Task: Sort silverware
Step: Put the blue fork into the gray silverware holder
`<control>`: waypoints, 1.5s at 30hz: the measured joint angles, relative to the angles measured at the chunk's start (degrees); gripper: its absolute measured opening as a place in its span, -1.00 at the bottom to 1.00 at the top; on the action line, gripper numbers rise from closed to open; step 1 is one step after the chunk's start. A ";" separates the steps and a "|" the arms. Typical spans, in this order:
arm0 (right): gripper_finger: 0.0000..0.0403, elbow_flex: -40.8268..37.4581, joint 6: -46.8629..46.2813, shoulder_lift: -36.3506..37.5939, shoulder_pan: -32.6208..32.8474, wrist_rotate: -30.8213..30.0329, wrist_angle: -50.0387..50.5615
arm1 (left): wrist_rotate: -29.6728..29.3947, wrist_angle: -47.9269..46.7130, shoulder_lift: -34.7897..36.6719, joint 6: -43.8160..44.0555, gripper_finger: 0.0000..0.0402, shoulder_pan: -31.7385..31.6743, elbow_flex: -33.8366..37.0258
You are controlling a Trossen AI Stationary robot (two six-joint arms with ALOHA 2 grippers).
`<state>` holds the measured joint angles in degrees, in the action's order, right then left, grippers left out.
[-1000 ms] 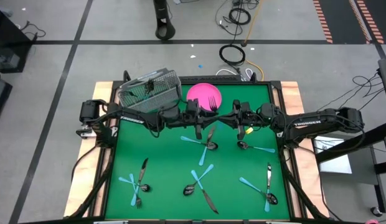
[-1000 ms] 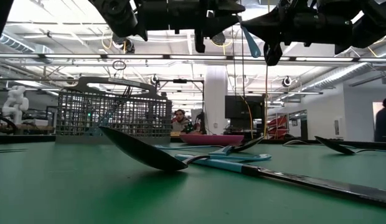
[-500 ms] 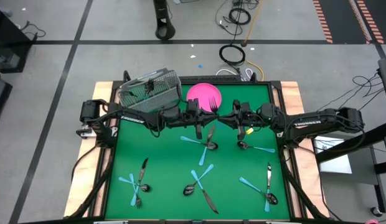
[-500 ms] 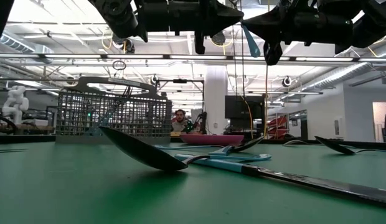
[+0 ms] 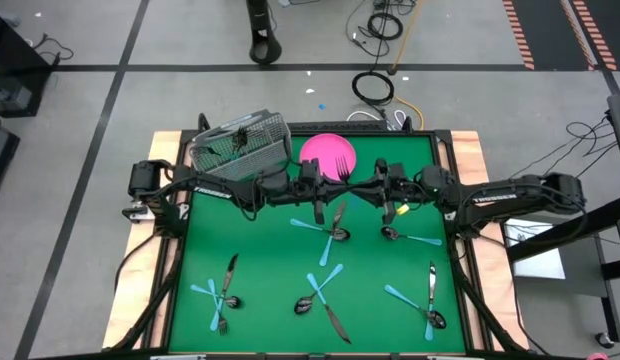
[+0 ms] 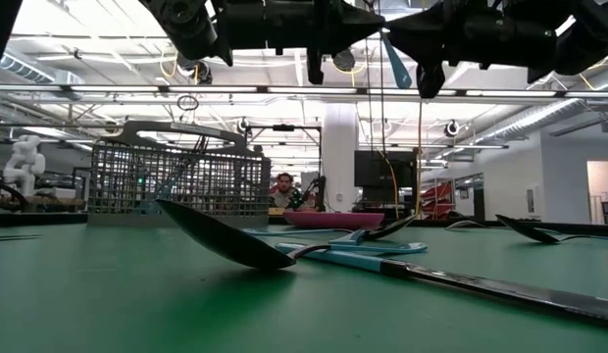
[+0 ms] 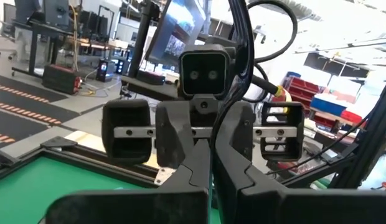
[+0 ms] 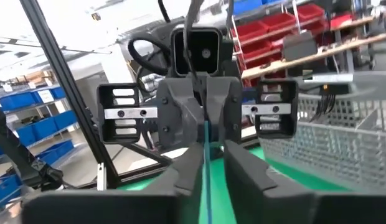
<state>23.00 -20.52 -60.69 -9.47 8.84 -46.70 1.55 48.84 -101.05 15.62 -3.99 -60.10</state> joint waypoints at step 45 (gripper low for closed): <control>-0.15 0.04 4.75 2.13 0.22 -7.56 23.63 | -54.27 -58.38 45.70 0.63 -1.00 -16.98 24.87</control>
<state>23.05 -15.77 -58.57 -9.26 1.28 -23.07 -52.72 -9.54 -55.35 16.25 -20.97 -35.22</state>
